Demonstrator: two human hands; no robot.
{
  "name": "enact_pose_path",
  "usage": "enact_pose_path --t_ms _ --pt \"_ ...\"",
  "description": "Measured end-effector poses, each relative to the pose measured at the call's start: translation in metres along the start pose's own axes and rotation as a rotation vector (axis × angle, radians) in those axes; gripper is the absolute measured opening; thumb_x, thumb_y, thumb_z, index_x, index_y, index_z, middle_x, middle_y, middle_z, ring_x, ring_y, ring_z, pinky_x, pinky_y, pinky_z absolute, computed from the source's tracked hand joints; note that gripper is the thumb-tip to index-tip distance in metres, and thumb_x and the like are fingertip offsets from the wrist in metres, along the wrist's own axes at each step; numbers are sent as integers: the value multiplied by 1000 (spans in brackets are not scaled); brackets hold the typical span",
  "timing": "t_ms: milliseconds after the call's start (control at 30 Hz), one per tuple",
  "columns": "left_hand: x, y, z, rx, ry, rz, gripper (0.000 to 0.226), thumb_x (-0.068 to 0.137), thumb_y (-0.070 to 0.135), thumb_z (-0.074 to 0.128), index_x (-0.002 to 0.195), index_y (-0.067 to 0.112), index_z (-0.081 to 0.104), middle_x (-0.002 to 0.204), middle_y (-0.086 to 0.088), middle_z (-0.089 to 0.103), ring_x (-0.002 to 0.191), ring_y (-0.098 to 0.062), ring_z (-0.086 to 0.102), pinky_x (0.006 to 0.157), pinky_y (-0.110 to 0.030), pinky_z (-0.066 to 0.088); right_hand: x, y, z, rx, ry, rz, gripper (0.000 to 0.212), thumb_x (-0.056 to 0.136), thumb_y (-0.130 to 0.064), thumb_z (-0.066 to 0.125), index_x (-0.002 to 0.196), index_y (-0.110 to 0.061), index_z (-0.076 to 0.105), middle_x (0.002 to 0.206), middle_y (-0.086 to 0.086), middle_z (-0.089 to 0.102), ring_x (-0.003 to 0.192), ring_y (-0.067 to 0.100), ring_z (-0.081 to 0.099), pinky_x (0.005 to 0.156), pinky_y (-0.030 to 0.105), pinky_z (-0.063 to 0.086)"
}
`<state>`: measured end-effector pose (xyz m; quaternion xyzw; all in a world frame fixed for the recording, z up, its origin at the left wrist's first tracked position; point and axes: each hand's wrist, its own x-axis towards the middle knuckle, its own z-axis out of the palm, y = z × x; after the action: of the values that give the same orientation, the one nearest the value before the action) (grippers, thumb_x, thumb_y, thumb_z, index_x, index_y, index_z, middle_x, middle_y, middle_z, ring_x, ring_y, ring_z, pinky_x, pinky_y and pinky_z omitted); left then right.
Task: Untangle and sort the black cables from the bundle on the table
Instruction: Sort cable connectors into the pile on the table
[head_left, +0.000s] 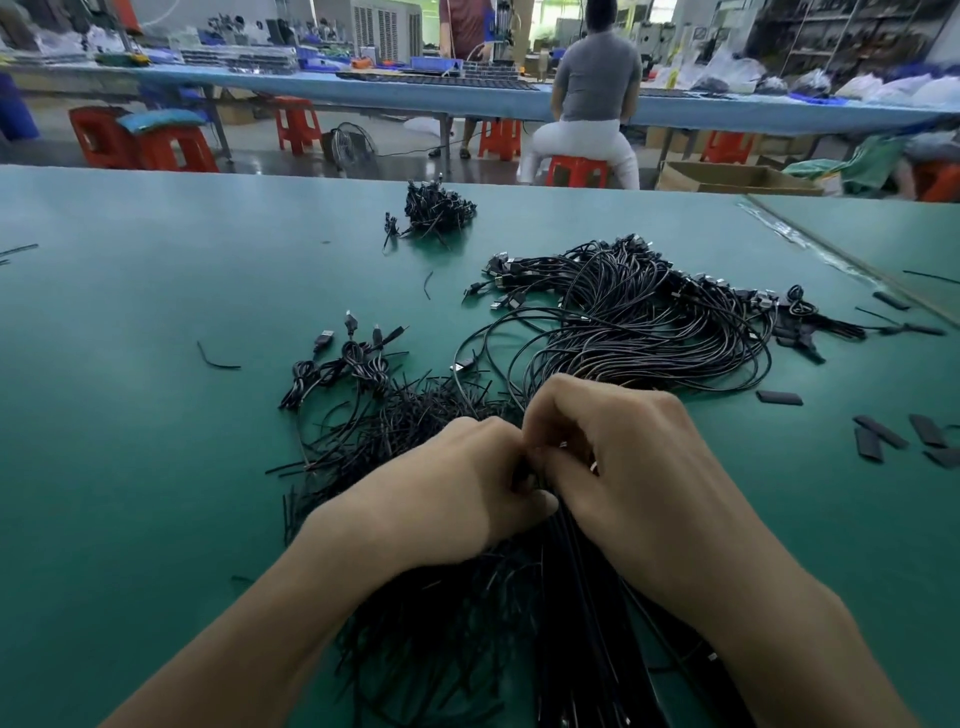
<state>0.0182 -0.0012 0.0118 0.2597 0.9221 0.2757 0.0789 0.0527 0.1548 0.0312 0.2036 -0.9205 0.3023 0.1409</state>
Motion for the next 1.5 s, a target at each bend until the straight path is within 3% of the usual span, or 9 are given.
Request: enact_pose_path --t_ms 233,400,567,733,867,1100,1300,1400,1500 --pt "0 2 -1 -231 -33 -27 19 77 34 54 73 16 59 66 -9 58 55 -10 46 54 -35 44 1 5 8 7 -42 -42 21 93 -15 58 93 -32 46 81 -14 56 79 5 52 68 27 43" --pt "9 4 2 -688 -101 -311 24 99 18 37 77 14 45 60 1 37 47 -9 29 39 -18 27 4 8 10 55 92 -25 27 93 -11 56 91 -34 41 80 -15 54 80 4 52 66 26 42" --pt "6 6 2 -1194 76 -244 44 104 23 44 62 23 57 55 3 41 46 -9 31 39 -18 28 5 6 11 62 240 -39 28 91 -9 61 91 -29 43 77 -16 52 76 6 53 64 22 41" --pt "8 9 3 -1355 136 -123 11 89 25 63 85 15 67 84 -11 62 73 -19 57 68 -29 52 6 1 13 264 420 71 26 89 -11 63 88 -31 47 78 -12 59 74 5 58 62 11 42" --pt "8 4 2 -1056 343 8 18 80 30 73 96 21 75 89 3 70 83 -12 61 81 -24 52 9 2 11 601 443 246 17 83 -23 64 80 -35 52 73 -7 62 63 13 57 60 34 52" --pt "7 -4 4 -242 632 349 25 88 5 73 107 22 71 88 9 66 73 -9 58 65 -18 45 11 12 12 1071 304 463 28 88 5 64 80 -18 51 60 -8 55 58 8 47 54 22 41" --pt "3 -4 5 -302 645 380 27 94 12 50 104 17 75 57 20 50 50 0 45 51 -10 31 11 16 10 1293 249 455 28 89 7 60 81 -16 47 65 4 54 56 12 51 50 20 44" --pt "4 0 4 -461 644 316 14 93 33 63 94 25 73 76 13 69 65 -6 63 57 -16 46 11 16 9 1184 223 416 33 88 3 65 75 -21 48 65 3 56 58 12 51 50 23 44" --pt "4 -2 4 -516 615 315 21 84 22 78 98 29 64 90 9 73 86 -11 69 68 -20 51 12 17 6 1093 240 373 32 85 5 67 74 -19 49 68 2 59 62 12 52 58 25 46"
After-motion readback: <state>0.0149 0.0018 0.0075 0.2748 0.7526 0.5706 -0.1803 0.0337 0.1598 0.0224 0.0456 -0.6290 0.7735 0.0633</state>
